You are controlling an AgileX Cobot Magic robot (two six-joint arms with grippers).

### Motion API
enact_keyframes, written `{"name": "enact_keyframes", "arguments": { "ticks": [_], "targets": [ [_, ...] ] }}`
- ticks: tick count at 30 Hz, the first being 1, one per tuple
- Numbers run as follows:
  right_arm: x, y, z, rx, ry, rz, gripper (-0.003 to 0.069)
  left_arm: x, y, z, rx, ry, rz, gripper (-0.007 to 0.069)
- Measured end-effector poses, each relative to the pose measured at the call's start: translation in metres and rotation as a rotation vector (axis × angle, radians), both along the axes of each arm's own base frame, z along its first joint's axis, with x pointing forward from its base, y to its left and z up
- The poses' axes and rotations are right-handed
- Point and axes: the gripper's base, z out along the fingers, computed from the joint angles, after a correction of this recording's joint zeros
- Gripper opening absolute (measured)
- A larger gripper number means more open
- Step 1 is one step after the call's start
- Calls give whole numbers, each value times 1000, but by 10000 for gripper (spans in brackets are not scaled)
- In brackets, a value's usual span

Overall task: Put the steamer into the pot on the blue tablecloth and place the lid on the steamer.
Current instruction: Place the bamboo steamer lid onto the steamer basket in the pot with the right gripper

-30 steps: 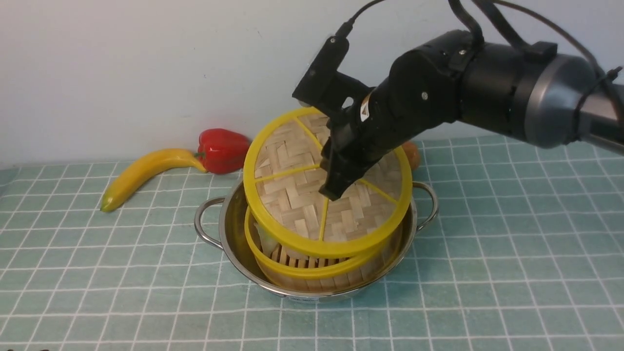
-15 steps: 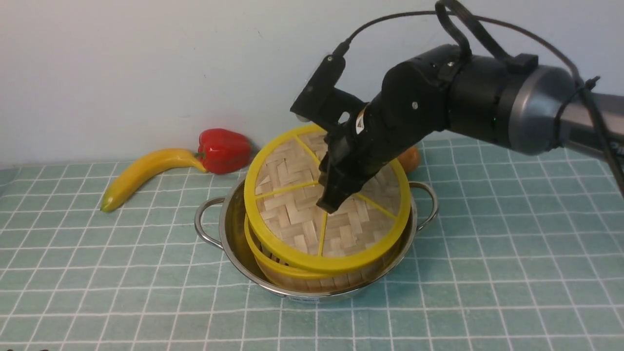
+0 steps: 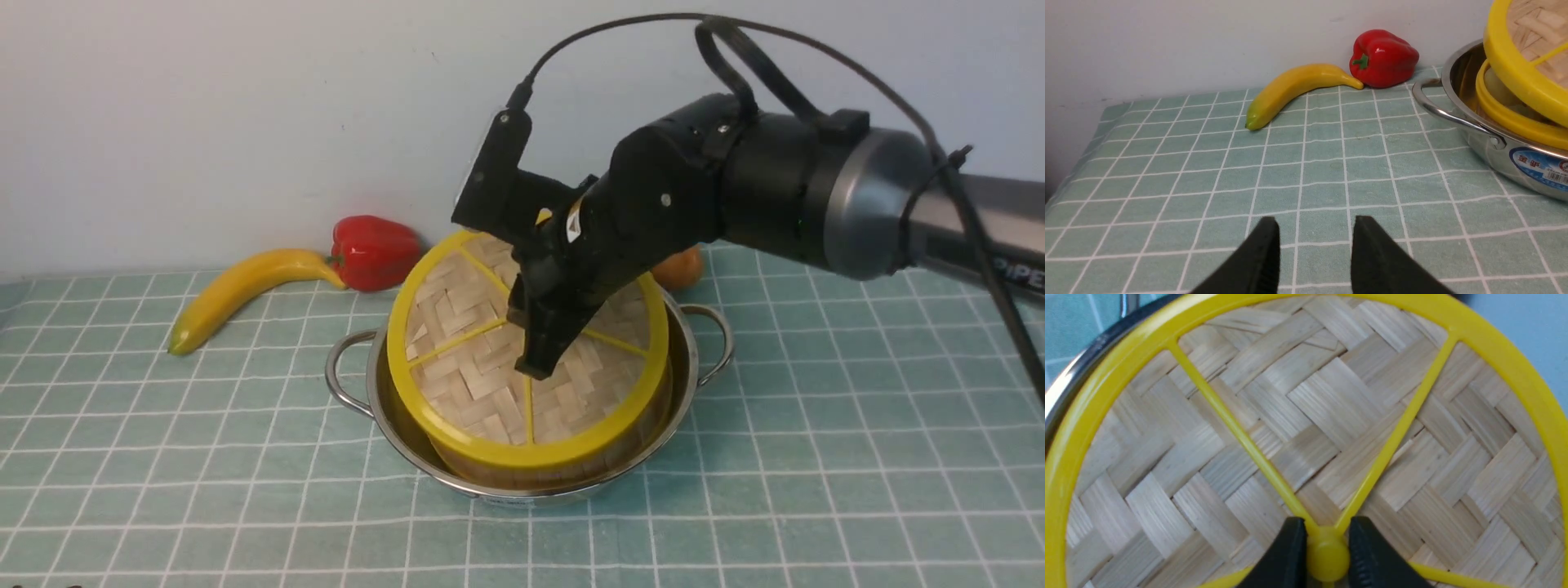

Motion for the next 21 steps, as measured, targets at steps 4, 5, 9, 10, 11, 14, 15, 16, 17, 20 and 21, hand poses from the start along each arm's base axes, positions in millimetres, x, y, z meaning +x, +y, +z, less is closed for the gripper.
{"name": "enact_keyframes", "arguments": {
  "ticks": [4, 5, 9, 10, 11, 14, 15, 16, 17, 20, 21],
  "targets": [
    [2, 4, -10, -25, -9, 13, 147, 0, 0, 0, 0, 0, 0, 243],
    [3, 4, -12, -35, -15, 16, 146, 0, 0, 0, 0, 0, 0, 243],
    [3, 3, -12, -46, -26, 17, 146, 0, 0, 0, 0, 0, 0, 243],
    [3, 3, -10, -42, -27, 14, 146, 0, 0, 0, 0, 0, 0, 243],
    [3, 3, -8, -39, -33, 11, 146, 0, 0, 0, 0, 0, 0, 243],
    [2, 2, -3, -25, -40, 2, 146, 0, 0, 0, 0, 0, 0, 243],
    [1, 1, 0, -19, -39, -5, 146, 0, 0, 0, 0, 0, 0, 243],
    [1, 1, 1, -17, -39, -7, 146, 0, 0, 0, 0, 0, 0, 243],
    [0, 0, 5, -6, -35, -21, 146, 0, 0, 0, 0, 0, 0, 243],
    [-2, -3, 9, 17, -5, -69, 146, 0, 0, 0, 0, 0, 0, 243],
    [-3, -3, 10, 17, -2, -71, 146, 0, 0, 0, 0, 0, 0, 243]
  ]
}}
